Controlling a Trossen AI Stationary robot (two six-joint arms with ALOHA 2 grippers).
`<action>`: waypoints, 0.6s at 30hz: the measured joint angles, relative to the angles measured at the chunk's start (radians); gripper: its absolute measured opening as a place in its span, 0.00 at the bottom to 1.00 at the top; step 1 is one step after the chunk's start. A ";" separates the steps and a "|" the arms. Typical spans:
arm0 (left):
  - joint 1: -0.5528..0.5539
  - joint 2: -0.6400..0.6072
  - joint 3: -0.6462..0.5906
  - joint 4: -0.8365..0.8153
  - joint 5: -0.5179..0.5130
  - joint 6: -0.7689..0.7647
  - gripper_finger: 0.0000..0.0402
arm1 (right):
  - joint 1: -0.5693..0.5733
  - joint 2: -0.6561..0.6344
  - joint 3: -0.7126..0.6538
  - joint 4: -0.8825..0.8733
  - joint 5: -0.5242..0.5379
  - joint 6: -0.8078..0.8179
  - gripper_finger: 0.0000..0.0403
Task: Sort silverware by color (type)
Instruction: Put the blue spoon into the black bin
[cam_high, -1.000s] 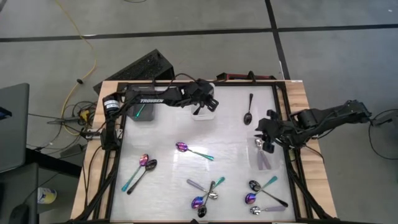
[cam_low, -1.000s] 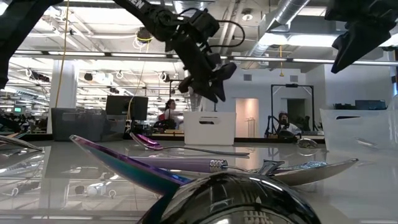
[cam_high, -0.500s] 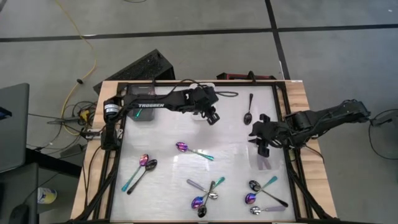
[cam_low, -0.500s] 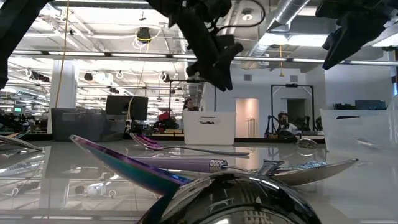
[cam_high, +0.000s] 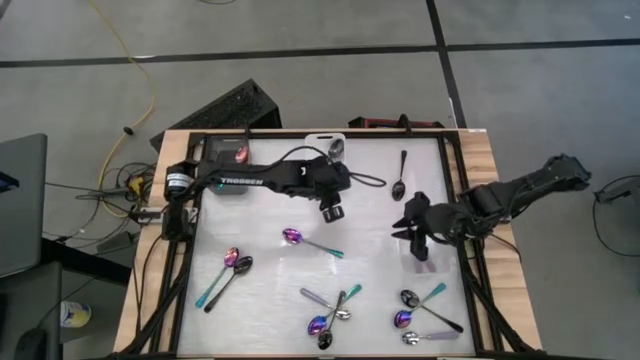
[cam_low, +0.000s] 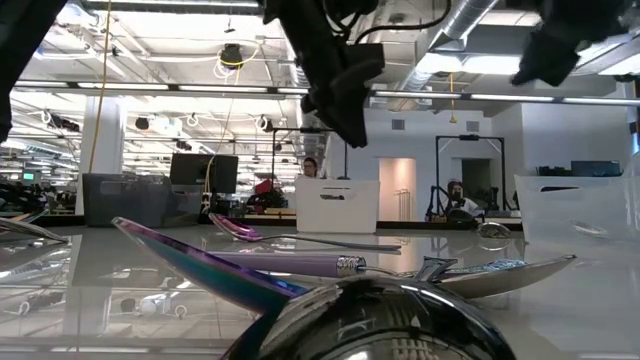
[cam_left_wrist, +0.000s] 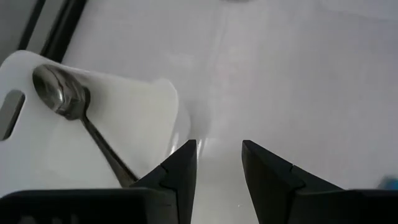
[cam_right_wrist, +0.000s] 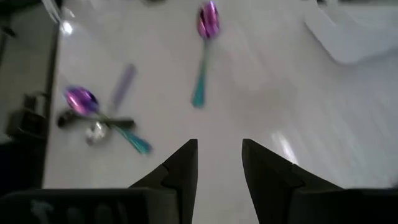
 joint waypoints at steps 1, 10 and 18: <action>-0.006 -0.004 0.000 -0.012 -0.001 0.000 0.28 | 0.011 0.005 0.000 0.027 0.014 0.001 0.37; -0.073 -0.160 -0.194 0.035 -0.012 0.014 0.28 | 0.058 0.086 0.000 0.203 0.034 -0.004 0.37; -0.141 -0.380 -0.505 0.259 0.001 -0.060 0.28 | 0.086 0.228 0.000 0.342 0.031 0.028 0.37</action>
